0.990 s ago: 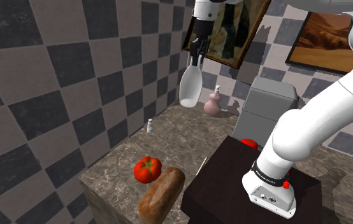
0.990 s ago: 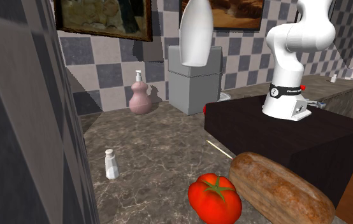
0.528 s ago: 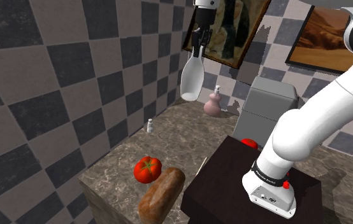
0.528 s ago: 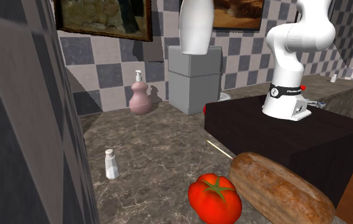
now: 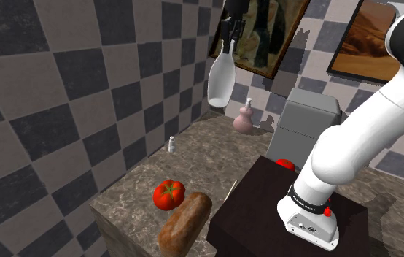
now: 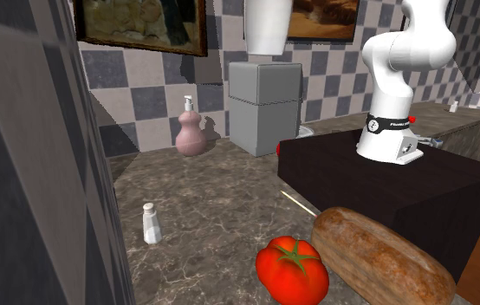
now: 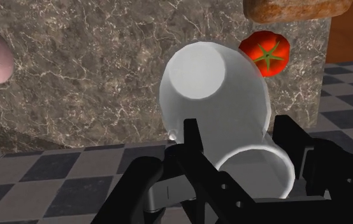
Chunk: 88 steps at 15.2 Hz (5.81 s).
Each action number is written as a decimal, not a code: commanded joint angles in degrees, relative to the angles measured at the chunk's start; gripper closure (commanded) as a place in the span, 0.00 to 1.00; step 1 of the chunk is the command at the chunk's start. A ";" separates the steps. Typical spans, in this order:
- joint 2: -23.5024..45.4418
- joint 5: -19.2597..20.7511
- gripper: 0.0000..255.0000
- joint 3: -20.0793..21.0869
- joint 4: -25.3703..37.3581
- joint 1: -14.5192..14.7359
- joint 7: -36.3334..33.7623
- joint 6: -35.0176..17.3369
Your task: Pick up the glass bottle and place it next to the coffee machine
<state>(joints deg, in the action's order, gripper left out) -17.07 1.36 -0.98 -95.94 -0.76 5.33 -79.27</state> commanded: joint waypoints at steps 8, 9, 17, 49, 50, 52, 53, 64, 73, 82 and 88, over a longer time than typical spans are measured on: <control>-1.04 0.39 1.00 -1.11 4.27 -0.62 1.90 5.26; -2.82 0.65 1.00 -1.66 2.64 -0.90 2.76 5.38; -15.51 3.91 1.00 -6.50 -7.27 -3.07 9.91 7.79; -39.29 34.53 1.00 -33.12 -3.16 -6.93 49.45 24.58; -39.31 35.75 1.00 -34.12 -2.03 -6.70 51.03 24.91; -39.21 38.19 1.00 -36.18 0.42 -6.13 54.27 25.51; -39.09 39.39 1.00 -37.24 1.75 -5.80 55.94 25.76; -42.11 46.38 1.00 -43.26 2.62 -5.16 63.18 23.91; -47.90 47.88 1.00 -44.14 -7.16 -7.70 60.89 19.95; -53.01 50.03 1.00 -45.98 -15.65 -9.94 59.25 16.28; -56.10 51.81 1.00 -47.67 -20.73 -11.35 58.42 13.96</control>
<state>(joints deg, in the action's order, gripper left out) -72.57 52.78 -48.29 -115.68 -11.84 63.90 -64.81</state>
